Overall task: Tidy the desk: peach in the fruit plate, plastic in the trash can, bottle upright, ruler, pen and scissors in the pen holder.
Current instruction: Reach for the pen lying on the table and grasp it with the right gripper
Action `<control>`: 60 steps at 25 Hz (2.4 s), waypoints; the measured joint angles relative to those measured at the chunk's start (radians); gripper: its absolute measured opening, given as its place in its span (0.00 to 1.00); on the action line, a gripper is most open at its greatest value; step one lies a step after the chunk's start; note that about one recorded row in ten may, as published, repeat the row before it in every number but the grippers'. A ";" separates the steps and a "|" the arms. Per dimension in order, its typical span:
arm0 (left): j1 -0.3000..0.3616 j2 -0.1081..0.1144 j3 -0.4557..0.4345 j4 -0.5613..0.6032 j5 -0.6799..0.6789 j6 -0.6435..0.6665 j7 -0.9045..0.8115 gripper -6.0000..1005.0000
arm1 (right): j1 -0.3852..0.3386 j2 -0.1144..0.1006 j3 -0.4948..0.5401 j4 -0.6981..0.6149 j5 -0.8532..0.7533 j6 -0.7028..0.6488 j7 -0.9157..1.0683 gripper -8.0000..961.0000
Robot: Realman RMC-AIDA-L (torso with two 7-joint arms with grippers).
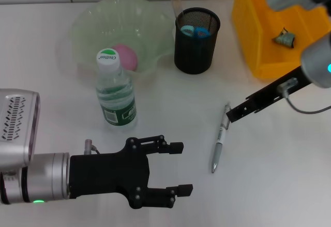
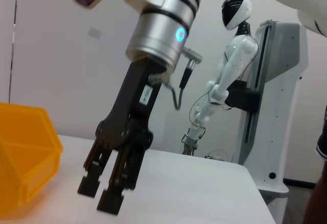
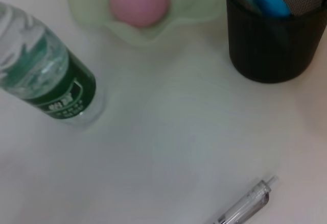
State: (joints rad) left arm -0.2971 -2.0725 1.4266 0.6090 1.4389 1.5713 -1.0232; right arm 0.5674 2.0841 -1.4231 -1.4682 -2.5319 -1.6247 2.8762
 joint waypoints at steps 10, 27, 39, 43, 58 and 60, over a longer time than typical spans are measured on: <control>0.003 0.000 0.000 0.000 0.000 -0.001 0.004 0.78 | 0.126 0.002 -0.068 0.250 -0.029 0.142 0.056 0.83; 0.008 0.000 0.000 -0.002 0.000 -0.001 0.009 0.78 | 0.188 0.006 -0.098 0.406 -0.040 0.227 0.079 0.82; 0.008 0.000 -0.001 -0.012 0.000 0.000 0.011 0.78 | 0.202 0.007 -0.097 0.438 -0.041 0.244 0.080 0.77; 0.009 0.000 -0.002 -0.012 0.000 0.000 0.011 0.78 | 0.204 0.007 -0.095 0.447 -0.041 0.245 0.080 0.69; 0.007 0.000 -0.005 -0.022 0.001 -0.001 0.011 0.78 | 0.202 0.007 -0.084 0.454 -0.035 0.246 0.080 0.48; 0.007 0.000 -0.005 -0.022 0.001 -0.001 0.011 0.78 | 0.202 0.007 -0.082 0.455 -0.034 0.249 0.080 0.47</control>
State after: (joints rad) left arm -0.2899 -2.0725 1.4220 0.5875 1.4396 1.5707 -1.0123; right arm 0.7694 2.0907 -1.5054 -1.0134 -2.5660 -1.3762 2.9560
